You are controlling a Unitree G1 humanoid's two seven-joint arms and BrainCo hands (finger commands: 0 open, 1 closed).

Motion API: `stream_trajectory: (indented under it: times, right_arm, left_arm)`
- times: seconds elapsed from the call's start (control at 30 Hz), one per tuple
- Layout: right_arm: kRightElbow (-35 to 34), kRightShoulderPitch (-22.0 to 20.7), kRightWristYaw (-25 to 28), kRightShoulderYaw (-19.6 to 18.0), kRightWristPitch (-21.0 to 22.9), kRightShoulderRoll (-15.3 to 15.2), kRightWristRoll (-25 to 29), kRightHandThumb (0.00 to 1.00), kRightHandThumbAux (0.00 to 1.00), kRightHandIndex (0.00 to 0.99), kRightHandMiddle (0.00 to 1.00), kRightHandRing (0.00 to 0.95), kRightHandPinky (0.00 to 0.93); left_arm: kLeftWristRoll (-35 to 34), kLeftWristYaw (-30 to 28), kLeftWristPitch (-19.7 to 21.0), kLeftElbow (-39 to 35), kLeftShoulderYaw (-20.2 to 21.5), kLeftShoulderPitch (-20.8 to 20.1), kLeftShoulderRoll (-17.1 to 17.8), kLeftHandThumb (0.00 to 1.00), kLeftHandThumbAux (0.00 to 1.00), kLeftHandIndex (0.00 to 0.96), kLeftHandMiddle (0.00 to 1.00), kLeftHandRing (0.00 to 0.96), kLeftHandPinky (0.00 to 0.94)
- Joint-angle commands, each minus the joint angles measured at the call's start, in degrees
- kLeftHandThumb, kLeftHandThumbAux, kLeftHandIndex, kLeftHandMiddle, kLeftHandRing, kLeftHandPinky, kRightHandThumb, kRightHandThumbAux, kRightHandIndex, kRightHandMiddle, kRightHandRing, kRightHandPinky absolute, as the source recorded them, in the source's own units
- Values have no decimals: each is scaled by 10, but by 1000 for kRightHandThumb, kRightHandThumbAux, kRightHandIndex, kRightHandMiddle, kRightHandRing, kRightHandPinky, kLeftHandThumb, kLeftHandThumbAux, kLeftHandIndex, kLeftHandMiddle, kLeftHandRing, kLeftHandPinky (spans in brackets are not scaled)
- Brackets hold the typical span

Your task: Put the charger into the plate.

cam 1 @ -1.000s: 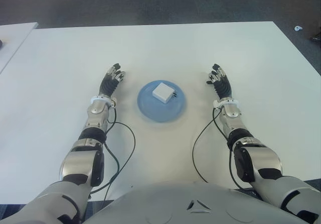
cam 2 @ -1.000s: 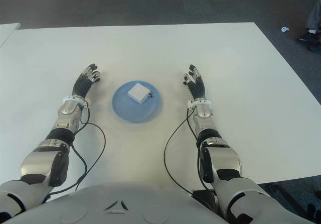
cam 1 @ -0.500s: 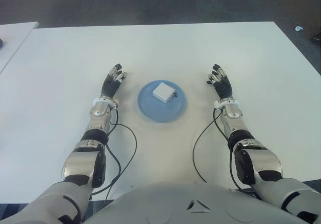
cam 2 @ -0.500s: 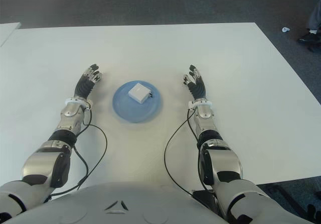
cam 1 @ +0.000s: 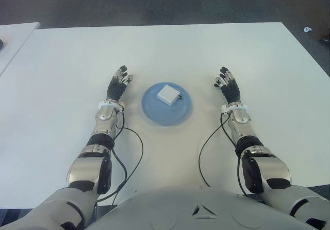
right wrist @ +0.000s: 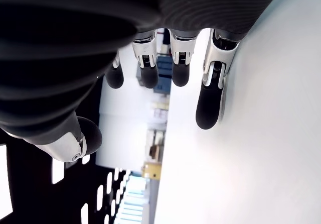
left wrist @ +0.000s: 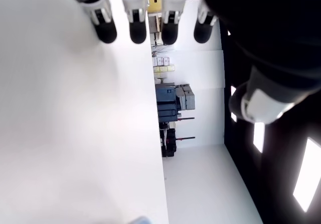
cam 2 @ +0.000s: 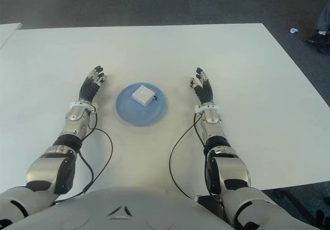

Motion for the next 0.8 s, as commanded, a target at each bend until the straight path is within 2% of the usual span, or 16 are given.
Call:
stream_trajectory:
  times: [0.03, 0.8]
  right_arm:
    - [21, 35, 1, -1, 35, 1, 0, 10, 545, 0, 63, 55, 54]
    - [6, 45, 7, 8, 42, 3, -3, 25, 571, 0, 59, 53, 69]
  left_arm:
    - [-2, -9, 24, 3, -3, 19, -15, 107, 582, 0, 1, 0, 1]
    - [-3, -28, 24, -25, -3, 30, -11, 86, 591, 0, 6, 0, 2]
